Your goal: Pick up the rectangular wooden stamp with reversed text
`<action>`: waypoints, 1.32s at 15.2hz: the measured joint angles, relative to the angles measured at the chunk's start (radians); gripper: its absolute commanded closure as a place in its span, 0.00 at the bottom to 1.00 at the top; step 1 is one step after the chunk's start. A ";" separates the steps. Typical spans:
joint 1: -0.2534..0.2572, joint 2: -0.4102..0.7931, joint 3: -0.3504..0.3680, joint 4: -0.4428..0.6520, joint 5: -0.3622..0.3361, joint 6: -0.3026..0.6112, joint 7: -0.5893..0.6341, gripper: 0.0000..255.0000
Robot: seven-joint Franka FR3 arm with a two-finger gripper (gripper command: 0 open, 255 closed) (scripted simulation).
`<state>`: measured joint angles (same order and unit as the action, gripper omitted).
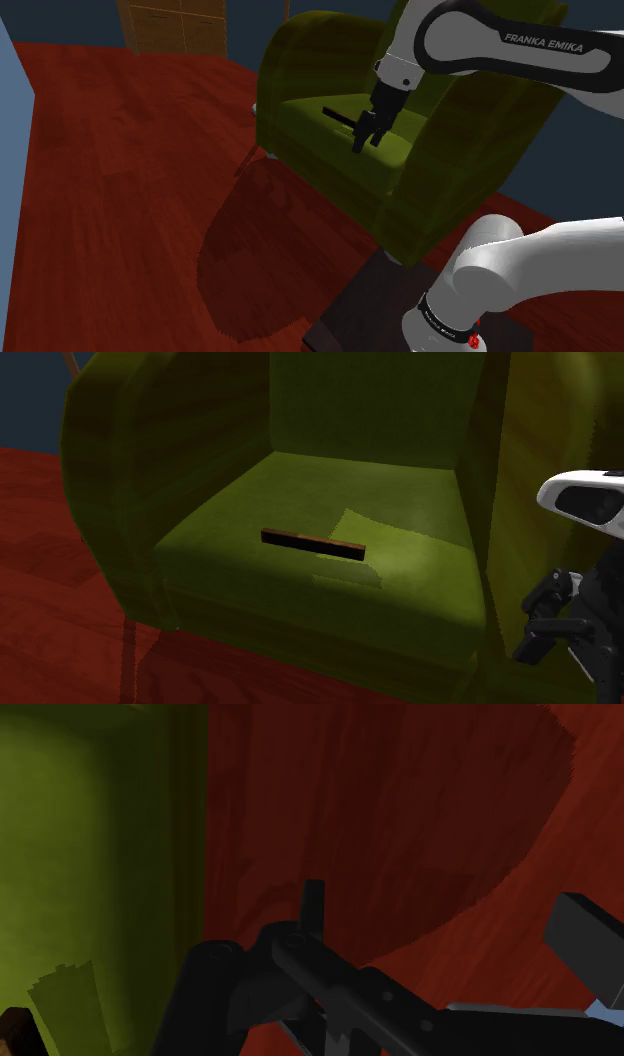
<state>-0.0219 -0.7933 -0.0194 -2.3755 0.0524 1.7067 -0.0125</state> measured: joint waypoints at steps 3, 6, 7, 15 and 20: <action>-0.007 0.039 -0.015 0.027 -0.010 0.007 -0.014 0.00; -0.022 0.136 -0.051 0.086 -0.030 0.037 -0.046 0.00; -0.028 0.162 -0.065 0.102 -0.037 0.044 -0.060 0.00; -0.057 0.444 -0.160 0.323 -0.056 0.082 -0.151 0.00; -0.079 0.620 -0.217 0.501 -0.042 0.064 -0.214 0.00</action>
<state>-0.1006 -0.1734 -0.2359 -1.8750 0.0104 1.7709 -0.2266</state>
